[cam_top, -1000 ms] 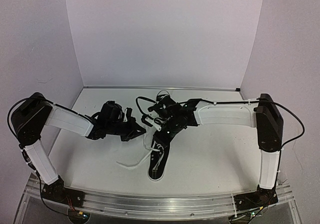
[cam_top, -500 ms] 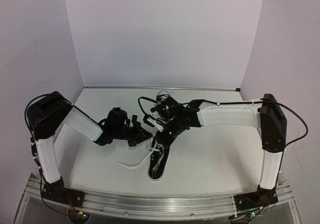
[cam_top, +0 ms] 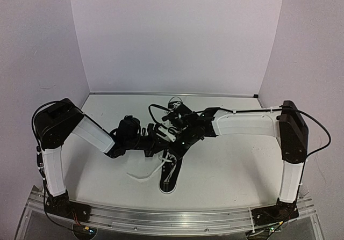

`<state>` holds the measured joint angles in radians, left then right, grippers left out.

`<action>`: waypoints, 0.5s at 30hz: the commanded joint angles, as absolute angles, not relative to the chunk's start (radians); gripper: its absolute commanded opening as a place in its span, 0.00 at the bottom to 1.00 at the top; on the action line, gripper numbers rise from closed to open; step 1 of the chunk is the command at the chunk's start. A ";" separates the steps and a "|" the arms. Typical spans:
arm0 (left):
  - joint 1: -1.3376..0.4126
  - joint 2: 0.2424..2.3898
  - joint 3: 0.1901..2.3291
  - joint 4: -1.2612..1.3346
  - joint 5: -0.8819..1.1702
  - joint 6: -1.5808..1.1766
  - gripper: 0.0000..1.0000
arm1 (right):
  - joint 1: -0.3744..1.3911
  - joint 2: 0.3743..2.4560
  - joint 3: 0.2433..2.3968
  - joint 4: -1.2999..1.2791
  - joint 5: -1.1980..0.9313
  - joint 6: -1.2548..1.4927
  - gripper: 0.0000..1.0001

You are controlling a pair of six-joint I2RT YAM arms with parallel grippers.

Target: Tie the shoes

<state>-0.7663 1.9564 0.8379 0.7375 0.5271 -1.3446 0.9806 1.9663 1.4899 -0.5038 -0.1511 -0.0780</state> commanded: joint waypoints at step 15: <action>-0.795 1.849 0.777 0.690 0.652 -1.383 0.00 | 0.984 1.887 1.466 -0.468 -0.136 -0.066 0.01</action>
